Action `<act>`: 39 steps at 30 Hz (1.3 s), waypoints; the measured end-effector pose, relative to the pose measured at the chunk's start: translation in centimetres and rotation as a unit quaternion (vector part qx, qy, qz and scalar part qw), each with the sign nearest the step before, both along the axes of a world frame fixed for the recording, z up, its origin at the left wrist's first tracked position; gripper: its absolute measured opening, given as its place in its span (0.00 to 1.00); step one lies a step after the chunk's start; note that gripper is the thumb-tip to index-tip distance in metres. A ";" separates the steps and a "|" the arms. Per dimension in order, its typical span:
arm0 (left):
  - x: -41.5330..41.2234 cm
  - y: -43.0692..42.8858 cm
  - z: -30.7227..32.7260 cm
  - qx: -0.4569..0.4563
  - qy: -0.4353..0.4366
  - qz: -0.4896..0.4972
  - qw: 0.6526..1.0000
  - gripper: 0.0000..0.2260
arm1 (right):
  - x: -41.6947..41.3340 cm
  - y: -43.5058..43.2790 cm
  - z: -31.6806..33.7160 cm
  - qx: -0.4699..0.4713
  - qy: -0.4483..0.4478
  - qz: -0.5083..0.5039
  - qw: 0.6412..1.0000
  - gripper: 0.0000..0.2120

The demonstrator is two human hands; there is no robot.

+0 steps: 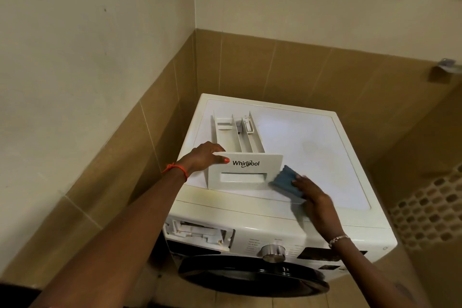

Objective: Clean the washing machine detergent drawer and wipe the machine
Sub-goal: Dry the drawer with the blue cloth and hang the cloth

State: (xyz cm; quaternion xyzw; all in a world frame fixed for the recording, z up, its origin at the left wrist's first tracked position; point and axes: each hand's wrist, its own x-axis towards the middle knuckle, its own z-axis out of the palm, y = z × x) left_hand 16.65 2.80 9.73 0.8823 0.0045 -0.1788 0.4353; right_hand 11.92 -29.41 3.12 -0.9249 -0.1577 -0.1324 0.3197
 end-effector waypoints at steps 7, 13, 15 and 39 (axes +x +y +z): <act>0.2 0.0 -0.5 -0.015 -0.006 -0.002 1.000 0.16 | 0.7 -0.8 4.3 0.622 0.342 -0.288 0.643 0.15; -0.2 -0.4 -0.3 -0.011 -0.018 -0.020 1.000 0.13 | 0.6 7.9 5.6 0.665 0.316 -0.233 0.635 0.10; -0.5 -0.7 0.2 -0.015 -0.016 -0.016 1.000 0.15 | 1.0 11.4 5.6 0.640 0.287 -0.215 0.680 0.06; -0.1 -1.2 -1.3 -0.039 -0.068 0.074 0.994 0.29 | 1.7 22.5 3.3 0.178 0.092 -0.262 0.944 0.36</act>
